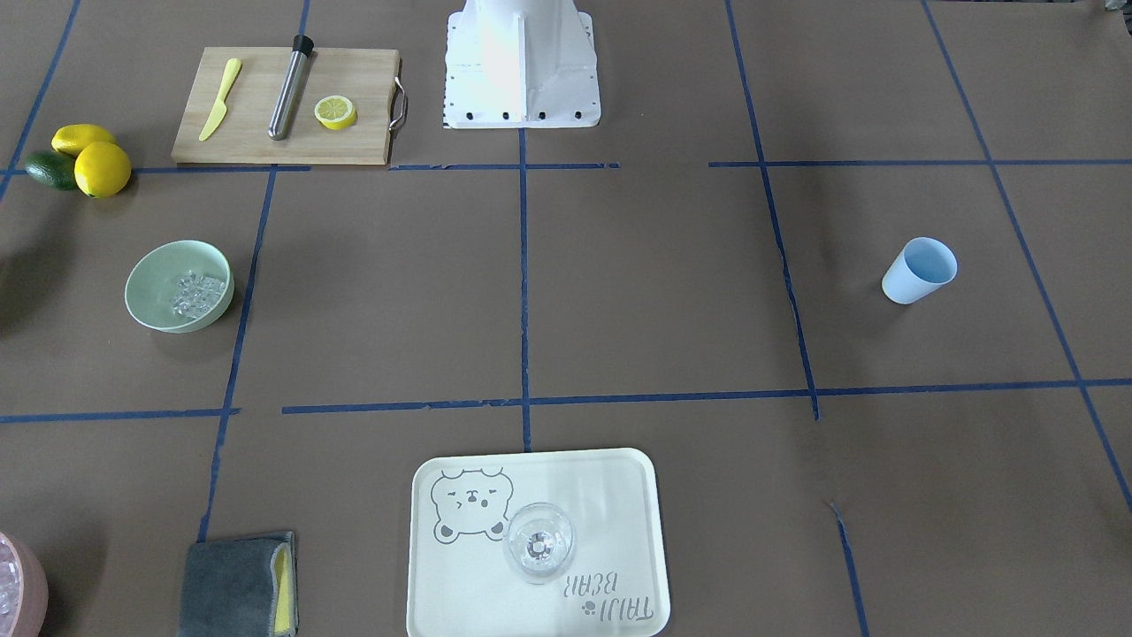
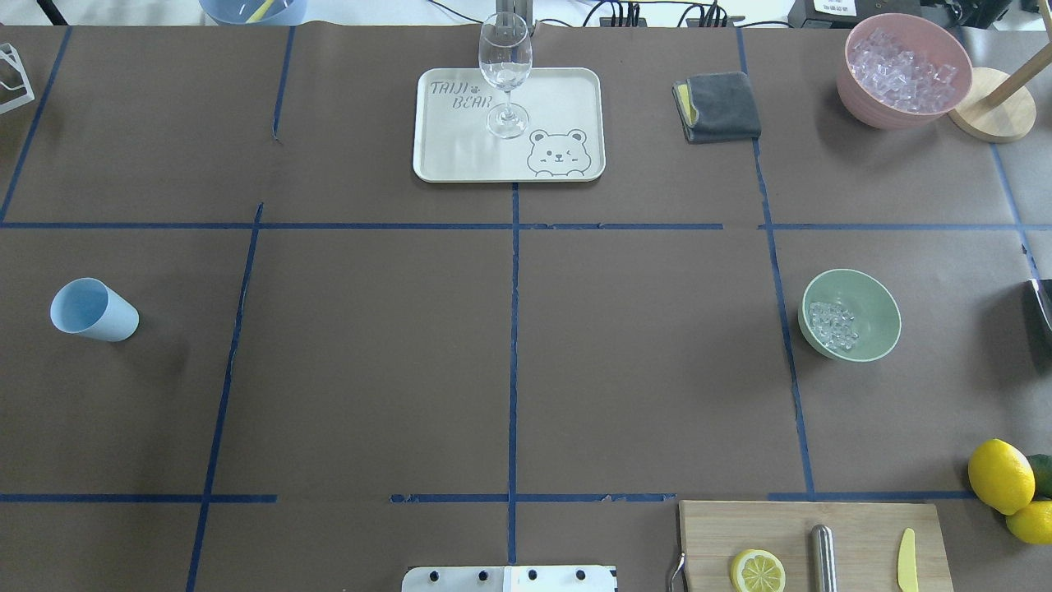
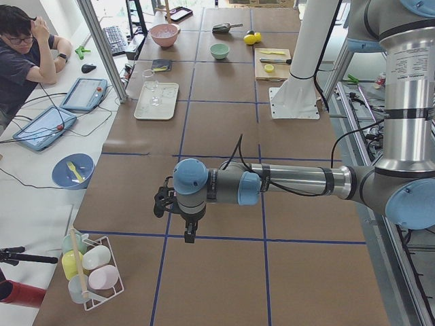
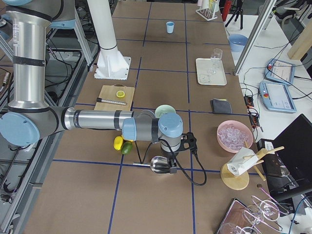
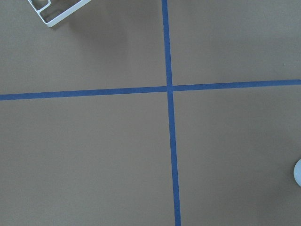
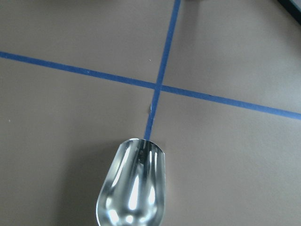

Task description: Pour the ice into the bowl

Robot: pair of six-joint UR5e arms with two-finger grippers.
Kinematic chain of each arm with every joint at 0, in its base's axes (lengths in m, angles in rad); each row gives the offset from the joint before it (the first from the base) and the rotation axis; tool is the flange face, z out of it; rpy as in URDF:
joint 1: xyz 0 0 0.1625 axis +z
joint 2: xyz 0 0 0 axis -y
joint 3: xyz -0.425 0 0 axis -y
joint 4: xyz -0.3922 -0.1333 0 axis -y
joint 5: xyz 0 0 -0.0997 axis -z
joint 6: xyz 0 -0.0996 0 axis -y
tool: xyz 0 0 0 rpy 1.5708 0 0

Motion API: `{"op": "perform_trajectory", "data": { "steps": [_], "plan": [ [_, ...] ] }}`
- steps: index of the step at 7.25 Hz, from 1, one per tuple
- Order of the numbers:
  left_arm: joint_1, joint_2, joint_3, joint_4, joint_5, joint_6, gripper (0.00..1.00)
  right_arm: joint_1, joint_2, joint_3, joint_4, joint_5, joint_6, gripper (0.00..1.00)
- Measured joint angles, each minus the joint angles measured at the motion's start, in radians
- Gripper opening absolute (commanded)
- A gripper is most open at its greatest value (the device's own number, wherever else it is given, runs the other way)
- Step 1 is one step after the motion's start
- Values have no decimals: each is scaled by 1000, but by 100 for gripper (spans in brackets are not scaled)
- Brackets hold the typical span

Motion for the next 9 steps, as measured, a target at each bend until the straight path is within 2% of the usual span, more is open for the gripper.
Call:
{"op": "perform_trajectory", "data": {
  "steps": [1,3,5,9],
  "plan": [
    [0,1,1,0,-2,0,100,25,-34,-25,0,-10,-44,100],
    [0,2,1,0,-5,0,100,38,-49,-56,76,13,22,100],
    [-1,9,-3,0,-2,0,100,37,-31,-31,73,19,103,100],
    [0,27,-7,0,-4,2,100,27,-24,-4,71,21,129,100]
  ]
}}
